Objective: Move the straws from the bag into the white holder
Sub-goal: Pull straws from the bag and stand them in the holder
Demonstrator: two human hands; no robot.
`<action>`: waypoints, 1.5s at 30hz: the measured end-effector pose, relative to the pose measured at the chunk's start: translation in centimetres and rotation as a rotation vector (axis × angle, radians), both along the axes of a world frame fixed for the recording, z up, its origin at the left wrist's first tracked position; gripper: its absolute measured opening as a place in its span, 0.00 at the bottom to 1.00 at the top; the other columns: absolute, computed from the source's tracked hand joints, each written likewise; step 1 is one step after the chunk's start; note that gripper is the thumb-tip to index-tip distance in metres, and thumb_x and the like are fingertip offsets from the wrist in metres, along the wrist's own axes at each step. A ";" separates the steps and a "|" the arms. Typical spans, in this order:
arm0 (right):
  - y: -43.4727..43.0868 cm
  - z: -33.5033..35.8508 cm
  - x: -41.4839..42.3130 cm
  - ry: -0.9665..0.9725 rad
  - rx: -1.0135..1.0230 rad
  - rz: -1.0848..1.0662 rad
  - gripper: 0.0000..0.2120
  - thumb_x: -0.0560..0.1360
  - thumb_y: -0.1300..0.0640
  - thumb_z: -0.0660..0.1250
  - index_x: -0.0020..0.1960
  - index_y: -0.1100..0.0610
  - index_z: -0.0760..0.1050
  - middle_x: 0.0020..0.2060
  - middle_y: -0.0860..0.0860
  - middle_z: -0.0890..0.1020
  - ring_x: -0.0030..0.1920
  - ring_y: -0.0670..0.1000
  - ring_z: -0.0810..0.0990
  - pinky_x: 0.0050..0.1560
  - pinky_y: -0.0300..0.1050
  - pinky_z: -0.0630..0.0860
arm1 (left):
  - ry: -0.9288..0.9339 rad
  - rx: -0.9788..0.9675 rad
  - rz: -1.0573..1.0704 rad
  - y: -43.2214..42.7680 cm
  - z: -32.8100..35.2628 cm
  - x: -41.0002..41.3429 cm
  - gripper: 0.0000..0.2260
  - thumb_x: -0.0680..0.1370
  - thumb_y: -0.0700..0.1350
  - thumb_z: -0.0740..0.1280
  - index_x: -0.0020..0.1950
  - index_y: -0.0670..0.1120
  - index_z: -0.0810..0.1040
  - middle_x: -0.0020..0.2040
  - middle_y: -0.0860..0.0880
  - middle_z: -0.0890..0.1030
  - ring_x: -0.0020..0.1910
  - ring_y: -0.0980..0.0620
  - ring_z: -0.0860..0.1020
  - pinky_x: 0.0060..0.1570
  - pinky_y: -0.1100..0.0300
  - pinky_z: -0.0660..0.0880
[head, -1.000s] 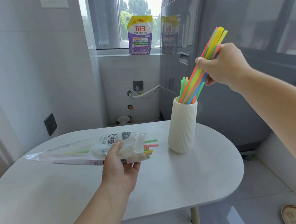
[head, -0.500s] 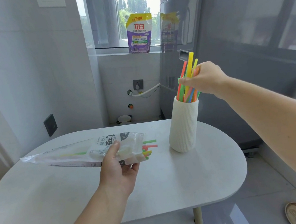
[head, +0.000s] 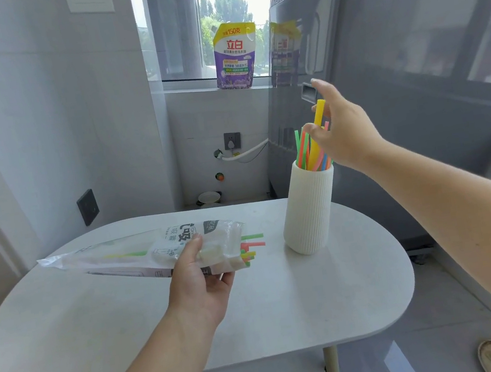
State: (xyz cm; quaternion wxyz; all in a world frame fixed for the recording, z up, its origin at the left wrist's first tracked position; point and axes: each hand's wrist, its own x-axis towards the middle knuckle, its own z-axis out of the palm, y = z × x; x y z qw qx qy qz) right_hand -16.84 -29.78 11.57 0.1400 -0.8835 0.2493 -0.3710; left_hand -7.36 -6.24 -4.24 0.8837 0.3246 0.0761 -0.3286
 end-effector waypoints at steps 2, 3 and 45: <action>-0.3 -0.3 0.2 0.104 -0.077 -0.039 0.22 0.83 0.55 0.62 0.76 0.51 0.67 0.66 0.56 0.78 0.66 0.60 0.73 0.61 0.56 0.76 | 0.002 0.004 0.000 0.0 0.0 0.0 0.11 0.78 0.44 0.72 0.60 0.49 0.80 0.43 0.48 0.89 0.42 0.49 0.86 0.34 0.55 0.84; -0.3 -0.5 0.2 0.175 -0.095 -0.068 0.19 0.84 0.54 0.59 0.73 0.53 0.72 0.67 0.56 0.77 0.69 0.60 0.70 0.63 0.58 0.74 | 0.002 0.004 -0.002 0.0 0.0 0.0 0.12 0.78 0.44 0.72 0.61 0.49 0.80 0.42 0.48 0.89 0.44 0.48 0.86 0.34 0.55 0.84; 13.4 -12.0 -3.2 -0.155 1.133 0.211 0.11 0.81 0.52 0.65 0.47 0.58 0.80 0.34 0.52 0.81 0.26 0.46 0.77 0.29 0.41 0.75 | -0.144 0.091 0.025 0.0 1.6 -0.8 0.15 0.78 0.43 0.73 0.64 0.51 0.80 0.56 0.47 0.87 0.49 0.50 0.86 0.34 0.57 0.82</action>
